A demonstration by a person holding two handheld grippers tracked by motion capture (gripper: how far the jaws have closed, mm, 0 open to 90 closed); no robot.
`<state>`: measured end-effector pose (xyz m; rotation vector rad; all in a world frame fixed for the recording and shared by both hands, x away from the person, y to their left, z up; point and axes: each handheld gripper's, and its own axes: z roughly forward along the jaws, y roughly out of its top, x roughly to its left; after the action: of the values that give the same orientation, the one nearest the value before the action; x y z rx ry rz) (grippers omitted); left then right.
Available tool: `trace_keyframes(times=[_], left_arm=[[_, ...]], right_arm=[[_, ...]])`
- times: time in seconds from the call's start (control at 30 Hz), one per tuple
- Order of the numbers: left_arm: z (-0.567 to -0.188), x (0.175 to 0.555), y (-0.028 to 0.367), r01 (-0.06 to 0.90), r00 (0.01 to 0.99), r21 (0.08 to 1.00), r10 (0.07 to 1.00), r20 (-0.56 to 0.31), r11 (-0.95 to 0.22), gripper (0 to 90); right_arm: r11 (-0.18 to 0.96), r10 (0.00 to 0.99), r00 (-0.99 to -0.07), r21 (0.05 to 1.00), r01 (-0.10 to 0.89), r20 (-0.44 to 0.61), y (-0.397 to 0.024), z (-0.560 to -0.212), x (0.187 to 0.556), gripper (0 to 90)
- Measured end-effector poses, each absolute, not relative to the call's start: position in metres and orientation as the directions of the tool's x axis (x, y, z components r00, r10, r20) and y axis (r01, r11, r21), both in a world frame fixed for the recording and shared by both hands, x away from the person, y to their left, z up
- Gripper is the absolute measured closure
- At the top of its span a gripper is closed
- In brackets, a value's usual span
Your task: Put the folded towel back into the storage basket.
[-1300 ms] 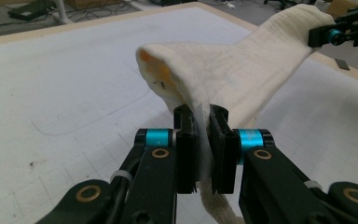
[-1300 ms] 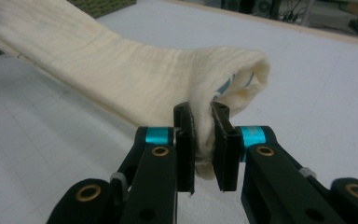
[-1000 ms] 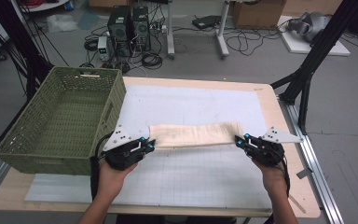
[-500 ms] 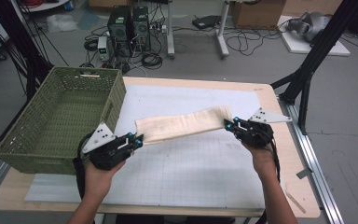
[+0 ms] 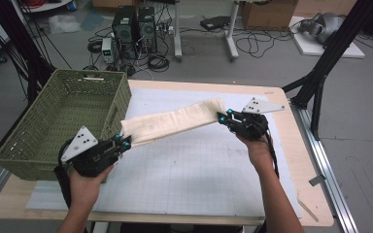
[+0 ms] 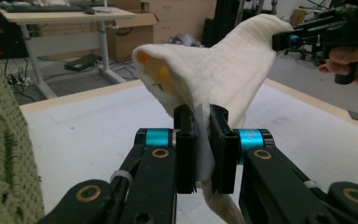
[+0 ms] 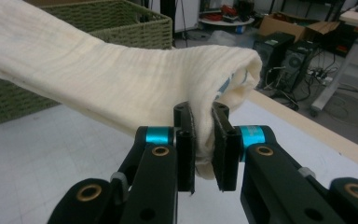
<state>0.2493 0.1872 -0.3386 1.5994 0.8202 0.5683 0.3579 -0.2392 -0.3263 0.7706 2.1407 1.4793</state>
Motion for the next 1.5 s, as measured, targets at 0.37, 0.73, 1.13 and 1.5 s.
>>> trace_keyframes(times=[0.37,0.73,1.13,1.5], left_arm=[[-0.331,0.242,0.210,0.175,0.590,0.983,0.805,-0.061,-0.054,82.1],[-0.328,0.234,0.232,0.163,0.542,0.986,0.838,-0.065,-0.029,82.1],[-0.324,0.224,0.253,0.148,0.497,0.989,0.865,-0.070,-0.005,82.2],[-0.324,0.216,0.276,0.141,0.447,0.990,0.890,-0.091,0.031,82.1]], right_arm=[[0.302,0.627,-0.777,0.936,0.182,-0.051,-0.202,-0.307,0.388,81.4],[0.327,0.597,-0.799,0.932,0.156,-0.076,-0.154,-0.292,0.415,81.4],[0.332,0.575,-0.815,0.932,0.148,-0.076,-0.107,-0.284,0.444,81.4],[0.352,0.536,-0.839,0.928,0.125,-0.090,-0.059,-0.276,0.464,81.4]])
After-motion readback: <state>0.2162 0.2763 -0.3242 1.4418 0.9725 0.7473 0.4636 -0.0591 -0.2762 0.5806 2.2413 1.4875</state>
